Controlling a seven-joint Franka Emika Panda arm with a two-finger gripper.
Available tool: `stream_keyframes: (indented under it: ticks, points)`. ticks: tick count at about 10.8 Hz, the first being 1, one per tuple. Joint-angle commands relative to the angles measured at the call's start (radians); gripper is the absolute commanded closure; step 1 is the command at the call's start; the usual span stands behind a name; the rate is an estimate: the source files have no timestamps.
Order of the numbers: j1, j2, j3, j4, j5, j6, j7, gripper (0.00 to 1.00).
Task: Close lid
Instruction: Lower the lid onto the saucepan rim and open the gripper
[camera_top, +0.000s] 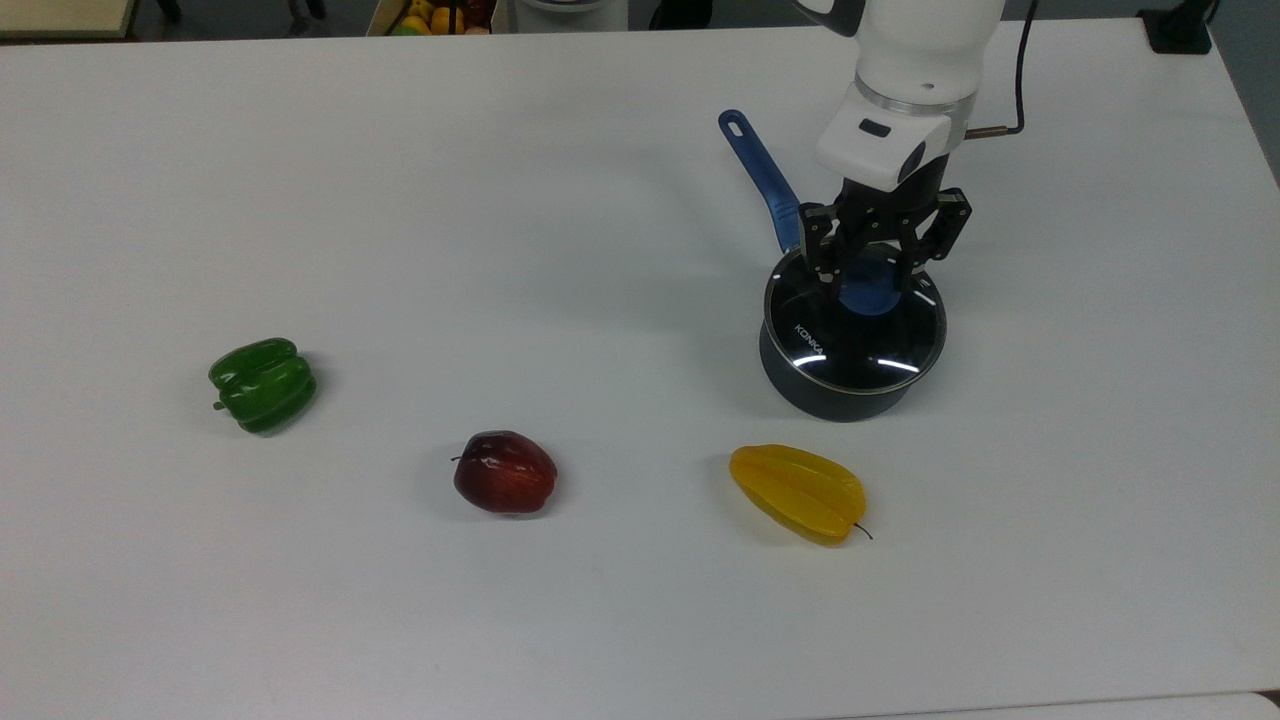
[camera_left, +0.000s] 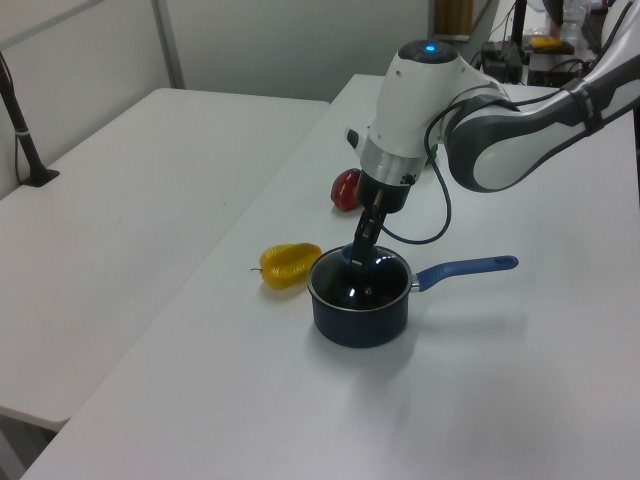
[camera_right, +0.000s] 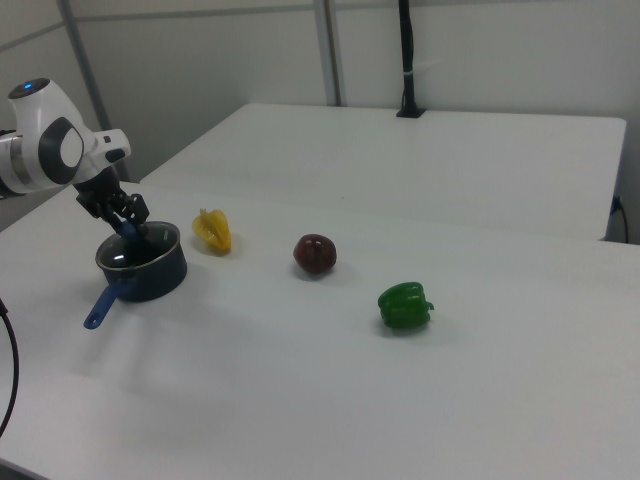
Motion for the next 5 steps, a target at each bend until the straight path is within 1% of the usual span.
stream_keyframes:
  ticks: [1,2,3,4,5]
  points:
    - [0.006,0.005,-0.006,-0.028,-0.004,-0.056,0.006,0.5]
    - [0.006,0.005,-0.006,-0.028,-0.004,-0.056,0.006,0.47]
    - [0.006,0.005,-0.006,-0.026,-0.002,-0.058,0.006,0.27]
    - [0.005,0.005,-0.006,-0.023,-0.004,-0.055,0.04,0.0]
    - [0.005,0.002,-0.009,-0.014,-0.007,-0.055,0.058,0.0]
